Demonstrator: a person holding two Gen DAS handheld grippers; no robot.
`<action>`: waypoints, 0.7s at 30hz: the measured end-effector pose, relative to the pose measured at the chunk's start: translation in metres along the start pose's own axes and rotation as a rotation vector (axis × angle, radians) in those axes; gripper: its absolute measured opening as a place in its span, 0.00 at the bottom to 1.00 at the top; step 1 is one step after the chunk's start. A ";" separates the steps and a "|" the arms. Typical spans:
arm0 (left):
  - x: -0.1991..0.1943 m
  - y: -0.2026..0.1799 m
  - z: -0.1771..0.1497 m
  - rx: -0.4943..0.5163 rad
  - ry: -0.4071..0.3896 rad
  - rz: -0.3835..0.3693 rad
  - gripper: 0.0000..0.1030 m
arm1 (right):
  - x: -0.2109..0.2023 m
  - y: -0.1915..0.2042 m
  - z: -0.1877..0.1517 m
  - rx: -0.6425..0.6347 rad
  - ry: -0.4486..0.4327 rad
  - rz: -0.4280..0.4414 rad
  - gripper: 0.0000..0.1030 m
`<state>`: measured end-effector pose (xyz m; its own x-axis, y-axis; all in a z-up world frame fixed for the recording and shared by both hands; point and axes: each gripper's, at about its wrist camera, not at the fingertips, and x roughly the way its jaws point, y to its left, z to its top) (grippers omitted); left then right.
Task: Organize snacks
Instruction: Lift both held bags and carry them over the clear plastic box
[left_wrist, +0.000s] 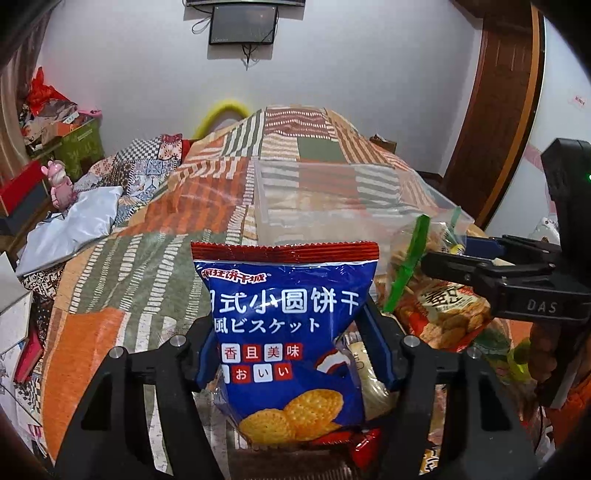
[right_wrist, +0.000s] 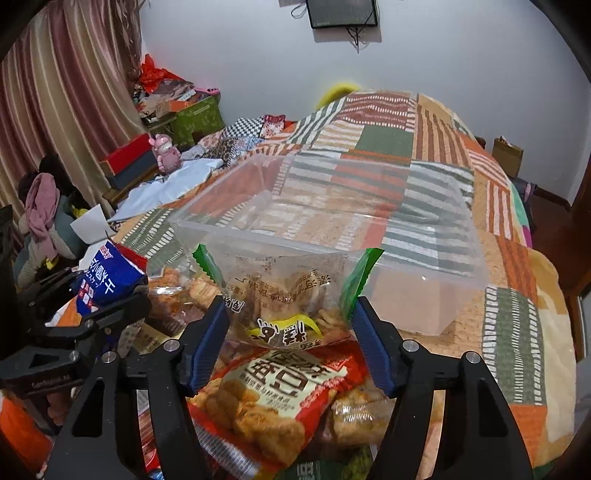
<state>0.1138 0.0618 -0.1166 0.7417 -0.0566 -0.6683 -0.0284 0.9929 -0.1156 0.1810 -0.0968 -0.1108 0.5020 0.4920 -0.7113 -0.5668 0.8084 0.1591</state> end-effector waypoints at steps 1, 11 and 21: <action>-0.002 -0.001 0.002 -0.002 -0.005 -0.001 0.63 | -0.004 0.000 0.000 0.001 -0.007 0.002 0.62; -0.023 -0.010 0.020 0.001 -0.071 -0.011 0.62 | -0.038 0.003 0.009 -0.004 -0.091 -0.006 0.61; -0.026 -0.016 0.062 -0.011 -0.128 -0.034 0.62 | -0.053 -0.012 0.028 0.014 -0.153 -0.050 0.61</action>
<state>0.1365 0.0537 -0.0518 0.8220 -0.0752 -0.5644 -0.0091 0.9894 -0.1452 0.1796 -0.1237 -0.0558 0.6235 0.4933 -0.6065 -0.5299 0.8370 0.1361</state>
